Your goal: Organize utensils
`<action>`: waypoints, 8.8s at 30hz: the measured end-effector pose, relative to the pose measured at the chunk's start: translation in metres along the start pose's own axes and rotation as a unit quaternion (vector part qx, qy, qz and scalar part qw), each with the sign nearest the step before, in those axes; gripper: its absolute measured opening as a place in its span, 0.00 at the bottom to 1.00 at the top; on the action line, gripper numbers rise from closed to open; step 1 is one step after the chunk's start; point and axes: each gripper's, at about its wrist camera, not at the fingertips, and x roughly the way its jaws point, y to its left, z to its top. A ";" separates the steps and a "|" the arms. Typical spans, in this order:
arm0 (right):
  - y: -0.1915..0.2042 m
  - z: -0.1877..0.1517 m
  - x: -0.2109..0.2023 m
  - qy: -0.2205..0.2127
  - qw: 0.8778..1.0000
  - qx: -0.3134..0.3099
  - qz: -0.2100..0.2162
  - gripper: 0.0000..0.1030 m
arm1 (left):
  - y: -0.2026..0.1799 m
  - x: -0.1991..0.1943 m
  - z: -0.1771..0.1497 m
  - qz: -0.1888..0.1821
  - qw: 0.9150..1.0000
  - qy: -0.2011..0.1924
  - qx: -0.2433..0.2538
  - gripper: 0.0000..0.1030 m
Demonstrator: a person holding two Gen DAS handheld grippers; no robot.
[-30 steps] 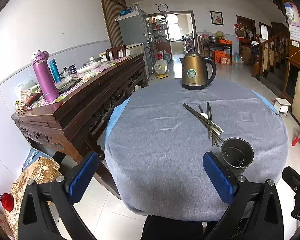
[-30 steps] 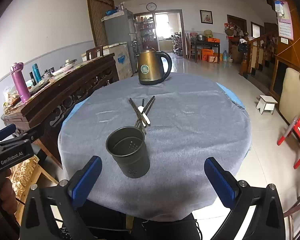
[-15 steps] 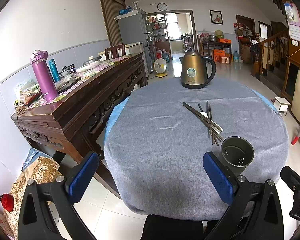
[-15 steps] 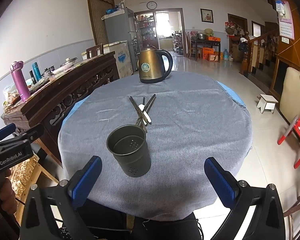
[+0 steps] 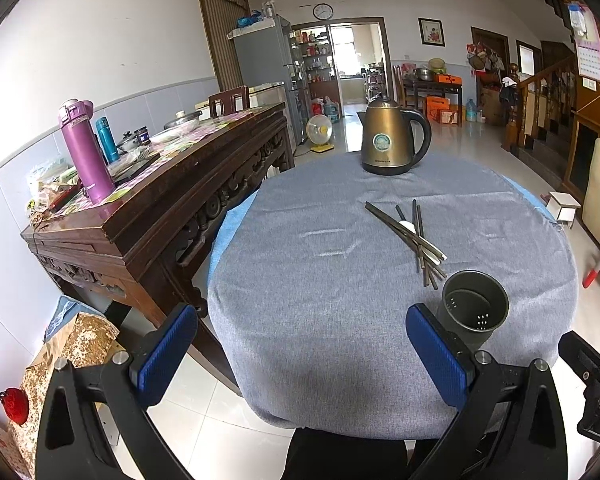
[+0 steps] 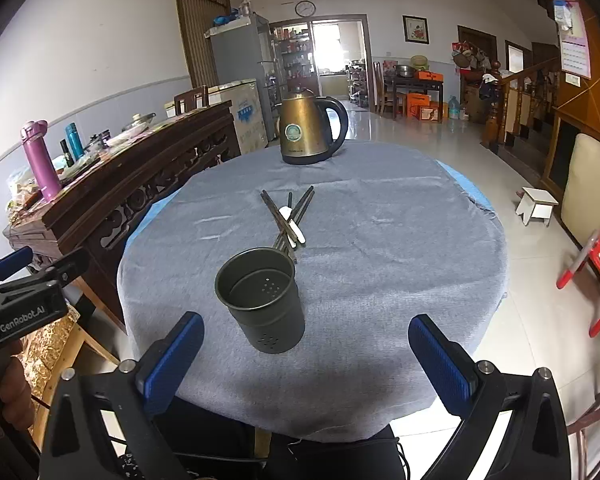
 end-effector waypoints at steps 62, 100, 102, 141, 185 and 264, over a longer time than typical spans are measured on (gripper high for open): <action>-0.025 0.200 0.455 0.268 0.959 0.080 0.047 0.07 | -0.050 0.395 0.144 -0.155 0.929 0.287 -0.176 0.61; -0.070 0.191 0.416 0.254 0.957 0.127 0.056 0.06 | -0.070 0.387 0.130 -0.280 0.921 0.265 -0.059 0.11; -0.081 0.193 0.402 0.243 0.960 0.130 0.056 0.06 | -0.062 0.384 0.132 -0.289 0.919 0.259 -0.067 0.11; -0.060 0.197 0.455 0.284 0.951 0.118 0.018 0.19 | -0.052 0.418 0.112 -0.243 0.921 0.294 -0.080 0.14; -0.042 0.205 0.454 0.314 0.945 0.084 0.026 0.16 | -0.073 0.417 0.115 -0.155 0.954 0.256 -0.033 0.06; -0.115 0.153 0.366 0.260 0.962 0.068 0.038 0.06 | -0.048 0.393 0.110 -0.148 0.954 0.240 -0.100 0.05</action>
